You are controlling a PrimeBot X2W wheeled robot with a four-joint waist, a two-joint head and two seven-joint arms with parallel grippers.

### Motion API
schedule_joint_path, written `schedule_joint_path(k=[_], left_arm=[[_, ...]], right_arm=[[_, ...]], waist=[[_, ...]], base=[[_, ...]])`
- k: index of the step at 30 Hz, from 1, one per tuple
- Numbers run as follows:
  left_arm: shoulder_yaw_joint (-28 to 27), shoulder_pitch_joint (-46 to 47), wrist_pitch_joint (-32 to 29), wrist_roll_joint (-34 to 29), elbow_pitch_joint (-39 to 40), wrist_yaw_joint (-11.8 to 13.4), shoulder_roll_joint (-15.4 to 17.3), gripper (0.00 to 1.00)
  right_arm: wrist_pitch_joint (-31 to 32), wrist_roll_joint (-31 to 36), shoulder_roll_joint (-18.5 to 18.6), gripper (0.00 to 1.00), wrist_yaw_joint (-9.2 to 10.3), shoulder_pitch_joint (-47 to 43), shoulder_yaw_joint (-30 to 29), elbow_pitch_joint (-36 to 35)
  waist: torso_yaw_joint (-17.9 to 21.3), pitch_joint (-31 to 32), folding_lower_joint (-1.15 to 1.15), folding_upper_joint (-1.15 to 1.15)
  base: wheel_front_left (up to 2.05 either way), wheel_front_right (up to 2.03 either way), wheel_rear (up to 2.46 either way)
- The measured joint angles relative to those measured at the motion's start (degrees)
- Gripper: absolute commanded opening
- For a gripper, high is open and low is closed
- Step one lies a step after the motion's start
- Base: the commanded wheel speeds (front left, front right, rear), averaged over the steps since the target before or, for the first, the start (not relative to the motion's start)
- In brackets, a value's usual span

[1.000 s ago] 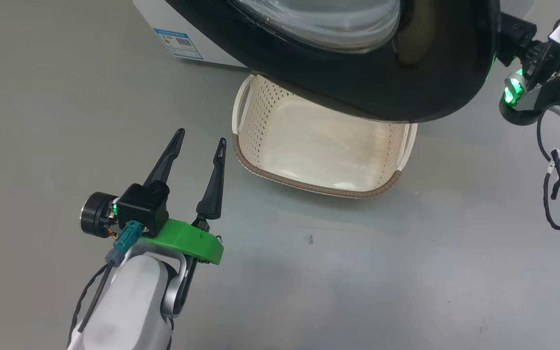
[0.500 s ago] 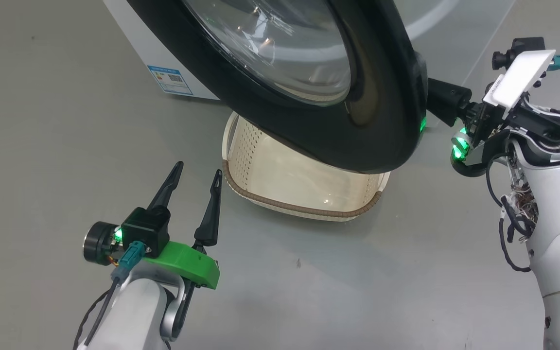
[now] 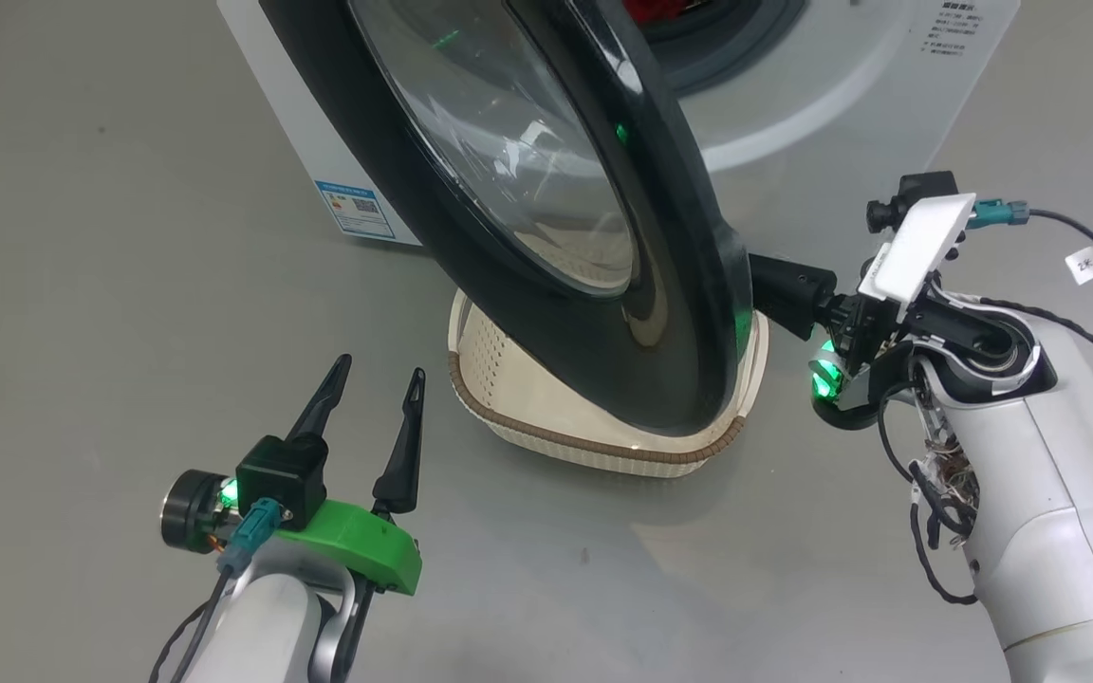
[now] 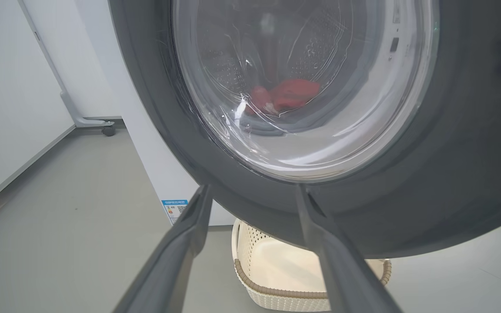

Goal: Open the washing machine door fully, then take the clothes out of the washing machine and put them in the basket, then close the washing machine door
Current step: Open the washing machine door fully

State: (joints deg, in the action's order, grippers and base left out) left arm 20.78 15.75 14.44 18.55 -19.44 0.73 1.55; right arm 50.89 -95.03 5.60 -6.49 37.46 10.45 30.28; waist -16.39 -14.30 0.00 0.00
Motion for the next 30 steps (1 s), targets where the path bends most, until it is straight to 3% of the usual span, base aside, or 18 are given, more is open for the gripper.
schedule_joint_path(k=[30], left_arm=[[0.6,-3.0,0.0,-0.1,-0.9,0.0,0.2,1.00]], right_arm=[[-1.1,-4.8,-1.7,0.00,-0.19,-11.4,7.9,-5.5]], waist=[[-7.9,6.8,0.00,0.00]], base=[[0.00,0.00,0.00]])
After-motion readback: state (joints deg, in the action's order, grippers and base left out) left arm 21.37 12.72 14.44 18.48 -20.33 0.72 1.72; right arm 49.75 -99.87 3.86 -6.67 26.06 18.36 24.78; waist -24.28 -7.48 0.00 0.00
